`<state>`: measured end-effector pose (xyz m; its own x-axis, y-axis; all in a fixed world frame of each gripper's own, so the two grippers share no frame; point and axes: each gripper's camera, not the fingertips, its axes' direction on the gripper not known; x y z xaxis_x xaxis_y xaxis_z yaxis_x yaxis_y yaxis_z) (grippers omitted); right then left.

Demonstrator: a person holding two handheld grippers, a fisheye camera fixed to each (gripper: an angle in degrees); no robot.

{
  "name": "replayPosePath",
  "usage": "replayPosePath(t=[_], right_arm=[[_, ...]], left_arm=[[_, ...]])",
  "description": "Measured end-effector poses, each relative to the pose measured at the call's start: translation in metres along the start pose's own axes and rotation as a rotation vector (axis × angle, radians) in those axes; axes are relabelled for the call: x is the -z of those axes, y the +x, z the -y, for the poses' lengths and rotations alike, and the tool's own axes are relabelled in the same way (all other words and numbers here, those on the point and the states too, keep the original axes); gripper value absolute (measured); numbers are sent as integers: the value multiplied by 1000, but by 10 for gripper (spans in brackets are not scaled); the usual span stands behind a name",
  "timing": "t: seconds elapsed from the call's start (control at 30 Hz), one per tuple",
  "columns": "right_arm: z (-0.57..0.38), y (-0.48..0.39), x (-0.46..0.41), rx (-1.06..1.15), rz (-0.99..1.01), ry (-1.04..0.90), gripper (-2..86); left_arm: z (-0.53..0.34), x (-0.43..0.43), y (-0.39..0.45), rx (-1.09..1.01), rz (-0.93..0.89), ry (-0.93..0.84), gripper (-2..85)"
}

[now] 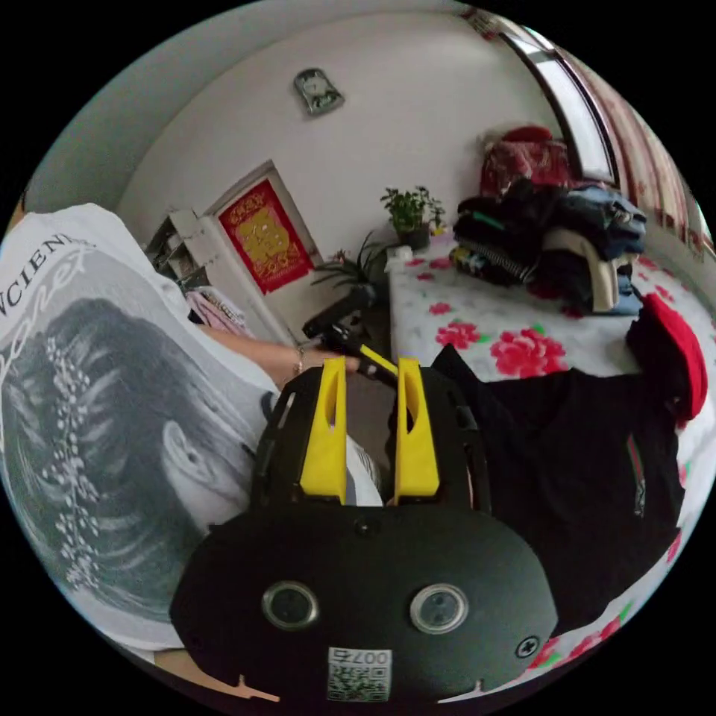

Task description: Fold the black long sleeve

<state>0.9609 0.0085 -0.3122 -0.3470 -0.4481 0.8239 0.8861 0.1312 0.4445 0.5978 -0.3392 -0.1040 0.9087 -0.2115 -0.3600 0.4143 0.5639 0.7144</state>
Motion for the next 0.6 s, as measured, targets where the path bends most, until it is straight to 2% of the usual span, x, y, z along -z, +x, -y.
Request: replayPosePath(t=[0.17, 0.23, 0.43, 0.6], right_arm=[[-49, 53, 0, -281, -222, -26, 51], [-89, 80, 5, -474, -318, -46, 57], [-184, 92, 21, -880, -444, -13, 65], [-196, 88, -2, -977, -522, -74, 69]], left_arm=[[-9, 0, -28, 26, -25, -21, 28], [-4, -1, -28, -1, -33, -21, 42], [24, -11, -18, -143, 3, -54, 62], [63, -43, 24, -335, -24, -105, 64]])
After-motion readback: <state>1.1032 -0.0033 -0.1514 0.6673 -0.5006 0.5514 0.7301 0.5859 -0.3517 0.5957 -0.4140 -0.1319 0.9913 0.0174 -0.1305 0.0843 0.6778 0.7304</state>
